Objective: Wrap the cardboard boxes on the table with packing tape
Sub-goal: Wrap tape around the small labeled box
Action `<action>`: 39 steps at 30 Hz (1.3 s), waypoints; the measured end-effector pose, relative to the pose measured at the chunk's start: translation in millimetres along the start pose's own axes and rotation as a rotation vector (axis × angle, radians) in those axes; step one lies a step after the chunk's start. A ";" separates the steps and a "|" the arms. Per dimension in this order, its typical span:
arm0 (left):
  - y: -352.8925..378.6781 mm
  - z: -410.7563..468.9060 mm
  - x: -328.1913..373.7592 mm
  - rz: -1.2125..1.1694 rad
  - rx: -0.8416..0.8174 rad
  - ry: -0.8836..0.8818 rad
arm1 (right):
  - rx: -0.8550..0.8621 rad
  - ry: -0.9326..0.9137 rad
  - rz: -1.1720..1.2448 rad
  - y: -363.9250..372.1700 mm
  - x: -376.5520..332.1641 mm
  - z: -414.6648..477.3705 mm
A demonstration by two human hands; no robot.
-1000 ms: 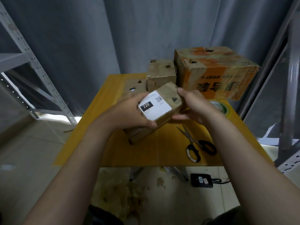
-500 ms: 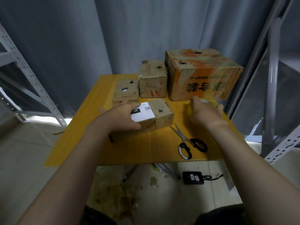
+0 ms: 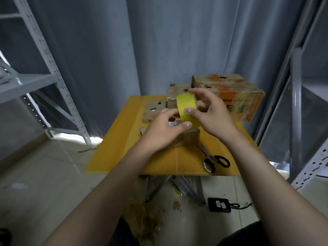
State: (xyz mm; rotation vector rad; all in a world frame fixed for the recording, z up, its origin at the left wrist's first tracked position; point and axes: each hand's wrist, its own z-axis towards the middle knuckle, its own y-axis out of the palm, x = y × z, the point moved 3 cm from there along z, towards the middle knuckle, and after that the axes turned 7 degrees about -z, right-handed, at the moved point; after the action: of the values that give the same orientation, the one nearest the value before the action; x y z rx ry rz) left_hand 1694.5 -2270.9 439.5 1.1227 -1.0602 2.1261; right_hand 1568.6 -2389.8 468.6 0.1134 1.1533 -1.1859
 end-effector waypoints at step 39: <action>-18.5 -97.6 -42.8 -0.587 0.046 -0.786 | -0.329 0.212 -0.027 126.9 24.6 78.6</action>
State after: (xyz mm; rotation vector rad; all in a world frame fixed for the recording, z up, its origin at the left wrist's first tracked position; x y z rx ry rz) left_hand 1686.7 -2183.5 376.2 2.0696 -0.8176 1.2578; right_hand 1713.8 -2398.2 427.1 -0.0280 1.5263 -1.0090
